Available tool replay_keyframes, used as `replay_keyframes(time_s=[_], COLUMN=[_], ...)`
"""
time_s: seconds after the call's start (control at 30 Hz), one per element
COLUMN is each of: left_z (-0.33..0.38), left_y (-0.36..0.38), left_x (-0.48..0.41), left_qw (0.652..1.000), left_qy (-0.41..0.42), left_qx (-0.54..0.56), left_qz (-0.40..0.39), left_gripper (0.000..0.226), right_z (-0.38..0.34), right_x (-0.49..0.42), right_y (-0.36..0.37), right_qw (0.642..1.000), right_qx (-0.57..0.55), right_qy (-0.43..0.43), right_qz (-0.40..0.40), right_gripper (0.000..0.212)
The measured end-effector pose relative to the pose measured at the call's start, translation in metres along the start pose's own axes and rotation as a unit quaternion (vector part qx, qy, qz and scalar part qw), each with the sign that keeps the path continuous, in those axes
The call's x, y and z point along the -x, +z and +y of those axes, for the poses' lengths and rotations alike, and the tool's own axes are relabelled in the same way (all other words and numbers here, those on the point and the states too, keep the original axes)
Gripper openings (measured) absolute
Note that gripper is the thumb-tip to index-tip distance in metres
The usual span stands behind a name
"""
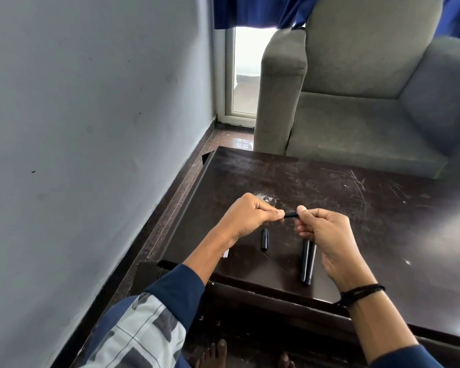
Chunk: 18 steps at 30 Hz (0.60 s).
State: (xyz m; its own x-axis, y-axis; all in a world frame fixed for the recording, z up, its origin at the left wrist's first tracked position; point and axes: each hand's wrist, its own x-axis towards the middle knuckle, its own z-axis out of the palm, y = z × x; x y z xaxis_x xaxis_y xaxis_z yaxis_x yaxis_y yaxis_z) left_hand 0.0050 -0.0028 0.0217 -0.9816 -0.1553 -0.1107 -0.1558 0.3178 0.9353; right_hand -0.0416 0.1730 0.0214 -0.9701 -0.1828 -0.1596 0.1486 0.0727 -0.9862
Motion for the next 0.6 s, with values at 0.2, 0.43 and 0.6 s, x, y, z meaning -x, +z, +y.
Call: replay_keyframes(time_s=[0.2,0.43,0.6], left_z=[-0.0016,-0.0012,0.0001], left_y=[0.0013,0.0008,0.0001], left_x=[-0.0017,-0.0006,-0.0004], left_qw=[1.000,1.000,1.000], left_qy=[0.001,-0.001,-0.007], left_qx=[0.014,0.012,0.018], left_qz=[-0.004,-0.007,-0.003], left_gripper=[0.018,0.017,0.016], right_z=[-0.0021,0.0017,-0.0009], right_x=[-0.0012,-0.0010,-0.0013], right_y=[-0.0013,-0.0019,-0.0016], right_qw=[1.000,1.000,0.999], right_qx=[-0.017,-0.020,-0.030], right_qy=[-0.003,0.007,0.001], right_qz=[-0.010,-0.008,-0.014], right_gripper=[0.009,0.017,0.008])
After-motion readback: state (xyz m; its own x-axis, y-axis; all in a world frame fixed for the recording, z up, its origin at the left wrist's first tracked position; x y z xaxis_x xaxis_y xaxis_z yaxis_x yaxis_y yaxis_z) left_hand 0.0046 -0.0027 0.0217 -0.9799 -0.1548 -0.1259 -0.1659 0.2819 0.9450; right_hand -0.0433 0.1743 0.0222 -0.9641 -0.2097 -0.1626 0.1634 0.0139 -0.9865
